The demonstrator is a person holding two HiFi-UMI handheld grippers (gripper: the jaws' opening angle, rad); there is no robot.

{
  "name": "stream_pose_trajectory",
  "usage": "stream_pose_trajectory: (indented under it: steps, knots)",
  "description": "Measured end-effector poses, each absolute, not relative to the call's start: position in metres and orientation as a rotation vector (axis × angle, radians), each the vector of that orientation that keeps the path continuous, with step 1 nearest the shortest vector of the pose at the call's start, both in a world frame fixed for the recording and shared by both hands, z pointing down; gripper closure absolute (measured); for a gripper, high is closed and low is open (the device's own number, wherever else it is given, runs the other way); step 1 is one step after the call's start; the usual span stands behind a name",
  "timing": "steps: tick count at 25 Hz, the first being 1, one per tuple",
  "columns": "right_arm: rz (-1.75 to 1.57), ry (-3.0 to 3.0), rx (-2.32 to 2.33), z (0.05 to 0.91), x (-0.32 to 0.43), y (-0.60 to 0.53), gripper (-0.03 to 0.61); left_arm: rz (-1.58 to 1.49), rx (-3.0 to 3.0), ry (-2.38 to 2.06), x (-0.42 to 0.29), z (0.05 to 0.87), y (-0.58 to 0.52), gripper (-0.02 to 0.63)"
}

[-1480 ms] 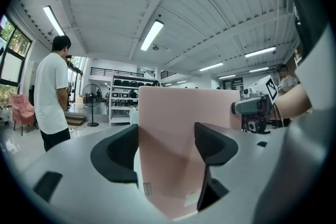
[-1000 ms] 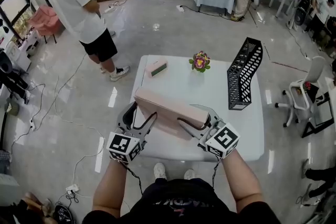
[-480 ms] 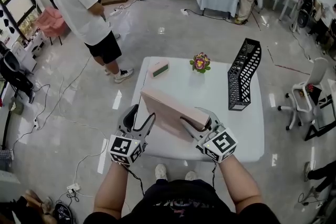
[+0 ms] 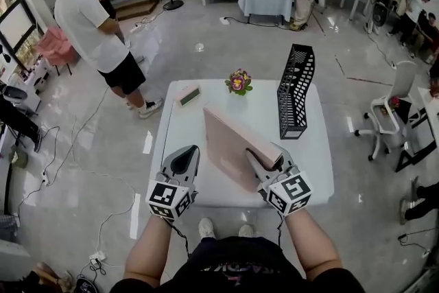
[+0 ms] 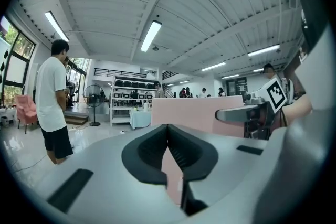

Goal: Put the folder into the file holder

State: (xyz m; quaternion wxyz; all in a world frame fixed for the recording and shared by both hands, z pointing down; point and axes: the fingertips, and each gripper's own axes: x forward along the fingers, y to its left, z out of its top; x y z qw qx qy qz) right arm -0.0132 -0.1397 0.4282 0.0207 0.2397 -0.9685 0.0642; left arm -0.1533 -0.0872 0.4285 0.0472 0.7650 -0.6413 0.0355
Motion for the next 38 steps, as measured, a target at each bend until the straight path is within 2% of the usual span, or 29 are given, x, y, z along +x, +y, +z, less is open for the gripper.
stream_pose_trajectory:
  steps: [13,20,28,38]
  knots:
    - [0.18,-2.9,1.057,0.424,0.132,-0.148,0.43,0.108,2.579,-1.613,0.015,0.43,-0.134,0.612]
    - [0.201,-2.828,1.267,0.426,0.189,-0.142,0.431,0.118,2.702,-1.395,0.079,0.432,-0.147,0.612]
    - [0.242,-2.706,1.549,0.424,0.227,-0.13,0.433,0.106,2.781,-1.177,0.112,0.434,-0.154,0.612]
    - [0.205,-2.573,1.807,0.395,0.23,-0.119,0.439,0.074,2.839,-1.031,0.103,0.422,-0.161,0.612]
